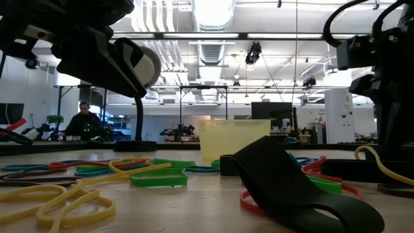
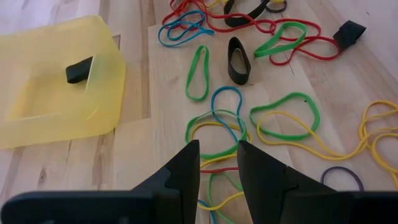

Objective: Pick and place rubber bands into bin
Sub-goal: Put the black rubber band into the yellow bin

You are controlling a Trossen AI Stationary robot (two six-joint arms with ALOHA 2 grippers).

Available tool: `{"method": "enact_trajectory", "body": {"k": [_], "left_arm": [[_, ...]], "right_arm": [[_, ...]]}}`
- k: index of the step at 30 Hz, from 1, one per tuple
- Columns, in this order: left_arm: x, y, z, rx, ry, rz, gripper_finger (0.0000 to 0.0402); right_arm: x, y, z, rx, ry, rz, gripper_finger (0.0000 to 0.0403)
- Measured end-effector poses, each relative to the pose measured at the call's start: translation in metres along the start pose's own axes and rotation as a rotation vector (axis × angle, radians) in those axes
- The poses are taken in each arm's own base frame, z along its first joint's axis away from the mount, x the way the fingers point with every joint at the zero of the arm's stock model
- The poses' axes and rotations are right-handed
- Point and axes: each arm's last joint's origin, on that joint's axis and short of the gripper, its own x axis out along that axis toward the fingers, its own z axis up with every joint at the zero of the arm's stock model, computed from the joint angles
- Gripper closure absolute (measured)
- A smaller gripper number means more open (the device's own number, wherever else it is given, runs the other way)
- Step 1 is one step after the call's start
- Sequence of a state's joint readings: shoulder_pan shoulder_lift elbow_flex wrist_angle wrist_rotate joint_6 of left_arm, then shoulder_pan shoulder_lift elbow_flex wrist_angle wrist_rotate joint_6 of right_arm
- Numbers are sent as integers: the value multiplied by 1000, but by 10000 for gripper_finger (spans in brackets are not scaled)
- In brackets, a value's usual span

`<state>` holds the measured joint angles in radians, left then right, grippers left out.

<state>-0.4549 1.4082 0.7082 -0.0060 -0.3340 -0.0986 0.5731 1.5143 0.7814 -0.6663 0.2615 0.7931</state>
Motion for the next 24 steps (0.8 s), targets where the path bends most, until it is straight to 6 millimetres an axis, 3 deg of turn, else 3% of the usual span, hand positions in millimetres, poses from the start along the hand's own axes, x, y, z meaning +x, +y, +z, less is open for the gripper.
{"method": "enact_trajectory", "body": {"k": [24], "left_arm": [[0, 0, 1, -5, -12, -1, 310]], "right_arm": [[11, -3, -7, 35, 6, 32, 350]]}}
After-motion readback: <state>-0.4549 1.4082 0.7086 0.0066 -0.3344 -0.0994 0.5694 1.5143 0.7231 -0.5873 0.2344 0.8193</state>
